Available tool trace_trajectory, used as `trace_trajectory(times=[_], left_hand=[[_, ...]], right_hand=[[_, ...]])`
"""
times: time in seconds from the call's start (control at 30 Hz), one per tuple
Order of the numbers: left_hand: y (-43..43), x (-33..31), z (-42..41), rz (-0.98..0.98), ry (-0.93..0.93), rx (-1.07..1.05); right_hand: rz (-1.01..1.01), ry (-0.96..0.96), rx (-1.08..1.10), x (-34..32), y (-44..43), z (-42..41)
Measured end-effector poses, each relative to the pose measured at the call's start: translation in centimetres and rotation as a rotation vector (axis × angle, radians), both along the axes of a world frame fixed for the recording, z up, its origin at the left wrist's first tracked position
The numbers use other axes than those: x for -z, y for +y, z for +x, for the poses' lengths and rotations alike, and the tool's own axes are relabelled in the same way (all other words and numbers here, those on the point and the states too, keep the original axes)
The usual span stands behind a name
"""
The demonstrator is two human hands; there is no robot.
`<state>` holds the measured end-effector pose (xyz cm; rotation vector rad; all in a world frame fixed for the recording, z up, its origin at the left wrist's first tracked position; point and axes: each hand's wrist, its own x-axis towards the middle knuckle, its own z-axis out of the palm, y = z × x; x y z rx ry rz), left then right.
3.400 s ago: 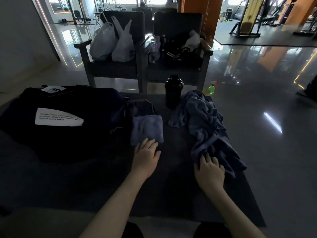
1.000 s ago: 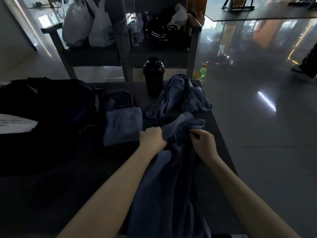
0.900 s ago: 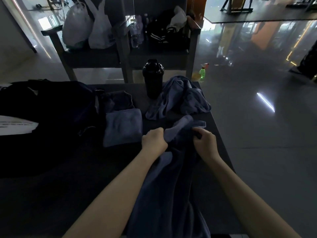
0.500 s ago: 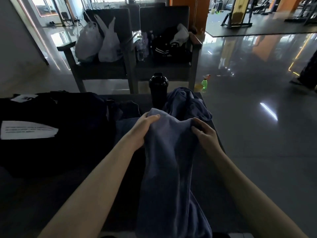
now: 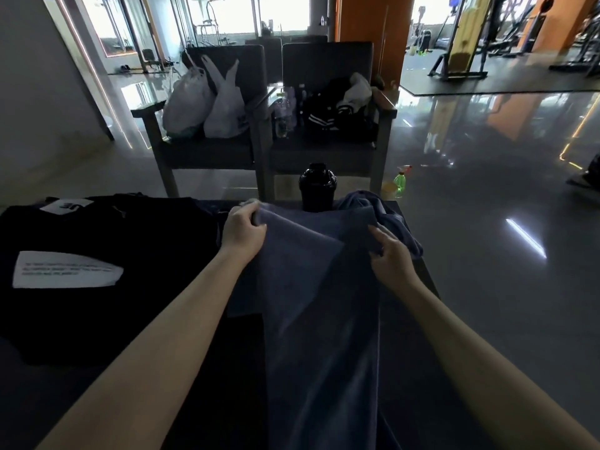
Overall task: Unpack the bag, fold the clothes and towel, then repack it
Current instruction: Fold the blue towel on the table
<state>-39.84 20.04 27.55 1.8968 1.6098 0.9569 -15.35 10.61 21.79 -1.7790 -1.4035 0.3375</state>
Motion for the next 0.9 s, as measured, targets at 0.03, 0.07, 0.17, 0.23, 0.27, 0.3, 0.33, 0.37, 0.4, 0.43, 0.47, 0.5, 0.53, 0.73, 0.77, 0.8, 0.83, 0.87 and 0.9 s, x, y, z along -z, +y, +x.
trace_trajectory(times=[0.03, 0.07, 0.17, 0.23, 0.27, 0.3, 0.33, 0.37, 0.4, 0.43, 0.47, 0.5, 0.53, 0.73, 0.77, 0.8, 0.83, 0.87, 0.9], left_hand=[[1.0, 0.9, -0.2, -0.030, 0.114, -0.003], [1.9, 1.9, -0.3, -0.094, 0.177, -0.007], [3.9, 3.6, -1.0, -0.221, 0.171, -0.037], [5.1, 4.3, -1.3, -0.192, 0.181, -0.063], [5.6, 4.5, -1.5, -0.170, 0.210, -0.075], [6.2, 4.8, -1.6, -0.152, 0.248, -0.079], [6.7, 5.3, -1.8, -0.136, 0.296, -0.069], [7.2, 5.8, -1.8, -0.125, 0.346, -0.046], [7.4, 6.4, -1.7, -0.128, 0.398, -0.015], [7.3, 6.9, -1.5, -0.134, 0.458, 0.014], [7.1, 7.4, -1.2, -0.129, 0.521, 0.032], [6.6, 7.8, -1.0, -0.099, 0.577, 0.038], [6.0, 8.2, -0.9, -0.039, 0.608, 0.039], [1.0, 9.1, -2.1, 0.277, 0.453, 0.083], [-0.2, 8.9, -2.4, 0.268, 0.442, 0.072], [-1.6, 8.8, -2.7, 0.251, 0.450, 0.062], [-3.0, 8.7, -2.9, 0.236, 0.465, 0.055], [-4.4, 8.7, -3.2, 0.221, 0.474, 0.051], [-5.8, 8.7, -3.5, 0.205, 0.472, 0.047]], right_hand=[[-0.024, -0.053, -0.002, 0.5, 0.5, -0.1], [-0.054, -0.101, -0.002, 1.1, 1.1, -0.1], [-0.133, -0.175, -0.008, 2.6, 2.8, 0.1], [-0.121, -0.184, -0.013, 3.2, 4.0, 0.6], [-0.114, -0.178, -0.009, 3.3, 4.6, 0.8], [-0.119, -0.171, 0.001, 3.3, 5.2, 0.9], [-0.139, -0.165, 0.012, 3.4, 5.7, 1.0], [-0.178, -0.165, 0.019, 3.5, 6.3, 1.0], [-0.229, -0.169, 0.020, 3.7, 6.8, 0.9], [-0.289, -0.174, 0.018, 4.1, 7.3, 0.8], [-0.348, -0.178, 0.018, 4.5, 7.6, 0.6], [-0.395, -0.176, 0.020, 4.9, 7.6, 0.3], [-0.422, -0.168, 0.026, 5.3, 7.4, -0.1], [-0.265, -0.281, 0.188, 4.9, 1.4, -3.8], [-0.252, -0.286, 0.188, 4.7, -0.1, -4.4], [-0.265, -0.286, 0.180, 4.4, -1.8, -5.1], [-0.300, -0.287, 0.171, 4.2, -3.4, -5.7], [-0.345, -0.290, 0.168, 4.0, -5.2, -6.5], [-0.389, -0.292, 0.173, 3.8, -6.8, -7.1]])
